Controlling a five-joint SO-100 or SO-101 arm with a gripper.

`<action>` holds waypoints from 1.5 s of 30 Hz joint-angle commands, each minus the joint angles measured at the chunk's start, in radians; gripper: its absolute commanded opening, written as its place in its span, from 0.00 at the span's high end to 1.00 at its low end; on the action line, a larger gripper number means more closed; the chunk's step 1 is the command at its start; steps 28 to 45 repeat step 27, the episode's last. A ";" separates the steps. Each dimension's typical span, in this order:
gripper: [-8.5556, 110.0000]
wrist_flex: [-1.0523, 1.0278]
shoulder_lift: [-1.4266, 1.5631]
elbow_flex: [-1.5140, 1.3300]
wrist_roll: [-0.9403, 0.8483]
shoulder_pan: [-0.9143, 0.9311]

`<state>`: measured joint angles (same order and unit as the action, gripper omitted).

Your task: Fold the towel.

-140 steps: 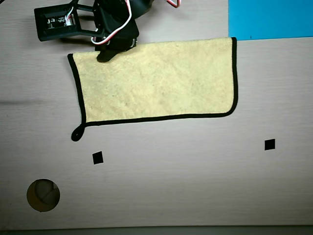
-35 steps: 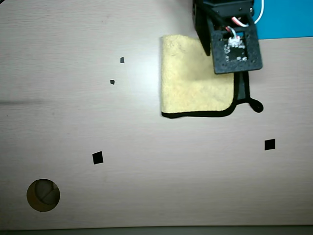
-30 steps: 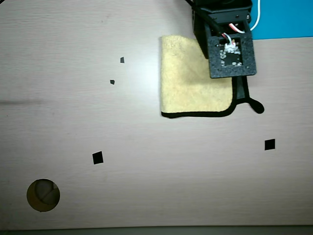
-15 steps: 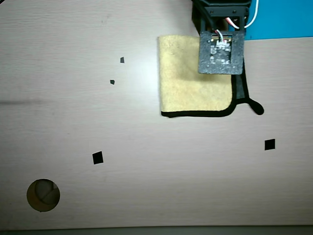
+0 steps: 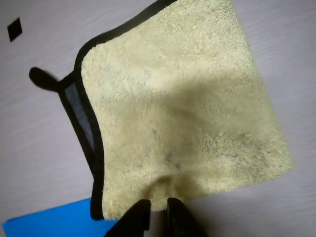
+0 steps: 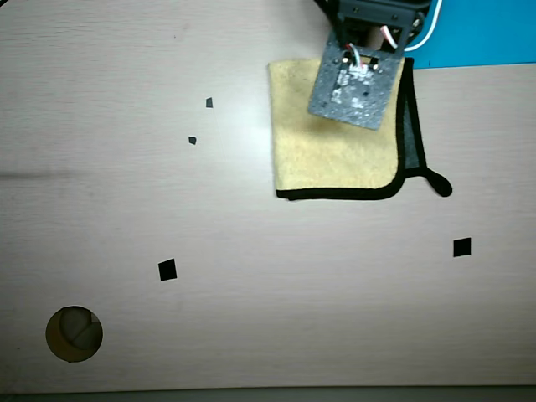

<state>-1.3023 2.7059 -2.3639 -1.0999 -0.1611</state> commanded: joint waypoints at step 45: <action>0.93 0.290 -0.150 -0.117 0.321 0.041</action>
